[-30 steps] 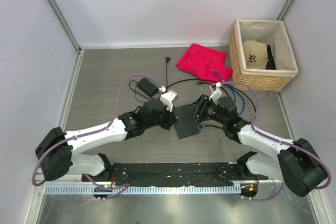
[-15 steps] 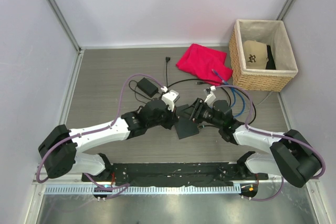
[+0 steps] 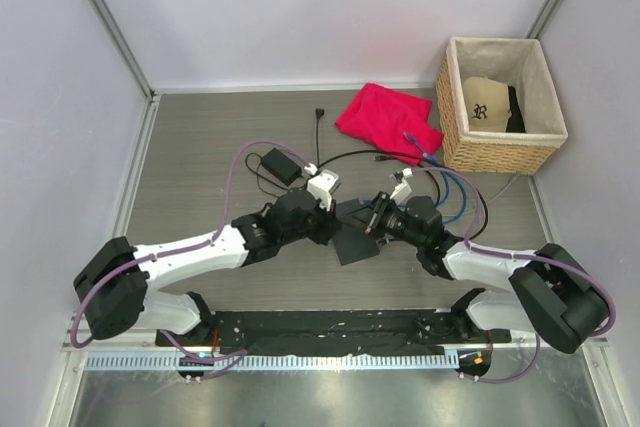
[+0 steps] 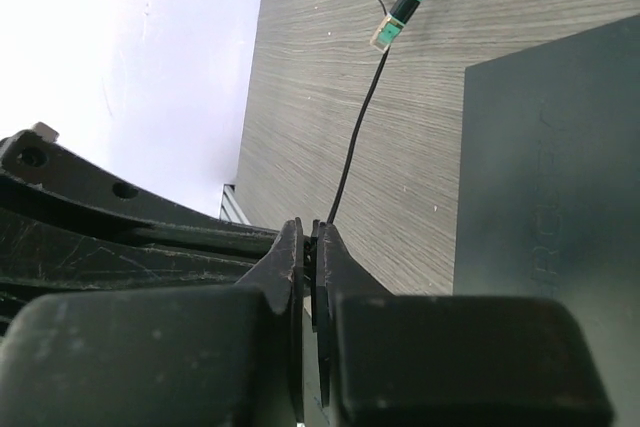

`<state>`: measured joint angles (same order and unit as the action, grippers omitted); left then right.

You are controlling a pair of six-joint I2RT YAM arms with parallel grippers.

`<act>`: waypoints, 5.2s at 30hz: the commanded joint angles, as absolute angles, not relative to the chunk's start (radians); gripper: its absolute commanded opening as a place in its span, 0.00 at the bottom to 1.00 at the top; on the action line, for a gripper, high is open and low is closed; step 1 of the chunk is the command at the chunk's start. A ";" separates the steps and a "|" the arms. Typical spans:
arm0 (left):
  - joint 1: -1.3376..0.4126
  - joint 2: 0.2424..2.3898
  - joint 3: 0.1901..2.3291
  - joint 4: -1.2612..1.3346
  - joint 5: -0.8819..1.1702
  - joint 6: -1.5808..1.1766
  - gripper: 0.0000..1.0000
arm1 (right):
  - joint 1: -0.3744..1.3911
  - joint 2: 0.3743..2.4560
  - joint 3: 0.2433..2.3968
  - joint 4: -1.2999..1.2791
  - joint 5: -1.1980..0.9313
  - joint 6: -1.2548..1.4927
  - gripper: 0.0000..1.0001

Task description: Insert the plug into the switch port

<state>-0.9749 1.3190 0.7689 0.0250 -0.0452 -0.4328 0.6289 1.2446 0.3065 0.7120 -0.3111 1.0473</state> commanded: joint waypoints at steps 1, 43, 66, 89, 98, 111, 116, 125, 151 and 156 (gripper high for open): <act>-0.974 1.298 0.706 0.228 -0.118 -0.449 0.15 | 0.638 1.224 0.290 0.778 -0.281 1.074 0.01; -0.963 1.352 0.379 0.936 0.041 -0.229 0.12 | 0.638 1.146 0.247 0.758 -0.241 1.108 0.01; -0.959 1.268 0.367 0.512 0.048 -0.207 0.00 | 0.635 0.994 0.443 0.006 0.081 0.618 0.68; -1.002 1.483 0.419 0.519 0.141 -0.052 0.00 | 0.626 1.206 0.529 0.020 -0.077 0.491 0.67; -1.017 1.486 0.442 0.468 0.140 -0.048 0.00 | 0.626 1.247 0.554 0.018 -0.126 0.479 0.63; -1.025 1.485 0.502 0.353 0.164 -0.023 0.00 | 0.626 1.273 0.563 0.008 -0.147 0.477 0.62; -1.028 1.476 0.499 0.348 0.176 -0.021 0.00 | 0.626 1.284 0.564 0.008 -0.147 0.489 0.62; -1.035 1.479 0.506 0.338 0.201 -0.011 0.00 | 0.624 1.293 0.561 0.014 -0.155 0.494 0.62; -1.035 1.572 0.574 0.560 0.112 -0.054 0.00 | 0.627 1.351 0.542 0.058 -0.389 0.578 0.56; -1.037 1.588 0.617 0.603 0.034 -0.090 0.00 | 0.632 1.356 0.522 0.063 -0.426 0.613 0.55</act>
<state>-1.0264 1.5360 0.5327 0.3714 0.0982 -0.0486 0.5823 1.3266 0.5449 0.0422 -0.1585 0.5072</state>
